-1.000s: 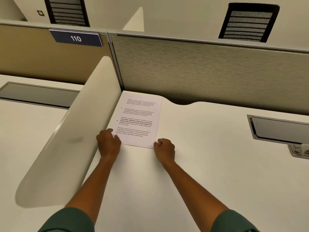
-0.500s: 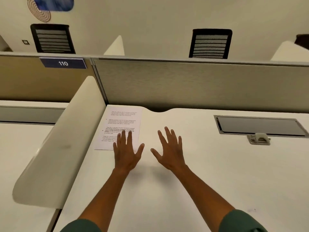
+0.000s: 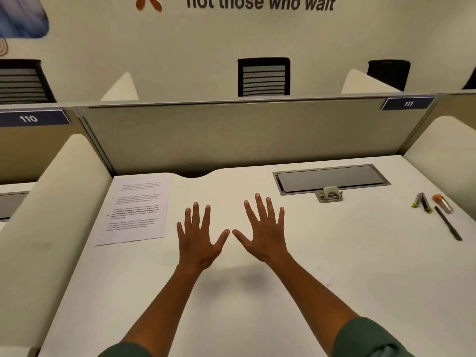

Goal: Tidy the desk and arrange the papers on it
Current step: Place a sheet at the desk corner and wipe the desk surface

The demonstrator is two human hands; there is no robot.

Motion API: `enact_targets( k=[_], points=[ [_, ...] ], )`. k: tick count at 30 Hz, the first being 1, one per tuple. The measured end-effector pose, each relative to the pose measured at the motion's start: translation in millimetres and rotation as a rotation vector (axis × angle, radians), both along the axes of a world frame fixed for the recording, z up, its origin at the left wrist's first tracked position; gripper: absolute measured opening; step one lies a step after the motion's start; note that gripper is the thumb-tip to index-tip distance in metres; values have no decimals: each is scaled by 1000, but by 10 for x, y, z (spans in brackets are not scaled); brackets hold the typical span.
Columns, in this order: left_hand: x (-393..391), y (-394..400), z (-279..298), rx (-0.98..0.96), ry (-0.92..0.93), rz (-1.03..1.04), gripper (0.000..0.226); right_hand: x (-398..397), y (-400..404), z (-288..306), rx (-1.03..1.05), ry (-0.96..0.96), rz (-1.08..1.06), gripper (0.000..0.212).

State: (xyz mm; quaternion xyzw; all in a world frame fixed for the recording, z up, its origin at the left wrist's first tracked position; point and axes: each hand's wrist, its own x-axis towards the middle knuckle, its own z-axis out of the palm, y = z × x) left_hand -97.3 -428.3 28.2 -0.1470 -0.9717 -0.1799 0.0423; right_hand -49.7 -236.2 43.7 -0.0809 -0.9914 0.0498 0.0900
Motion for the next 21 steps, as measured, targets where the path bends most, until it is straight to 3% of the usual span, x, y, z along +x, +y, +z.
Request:
enact_targets(
  k=[11,21],
  points=[
    [516,1012,-60,-27,-65,-101,93,701,1219,-122,-52,-102,-127,82],
    [1283,1778,-378,-47,-179,37,92,1225,2377,-452,-199,-195,63,60]
  ],
)
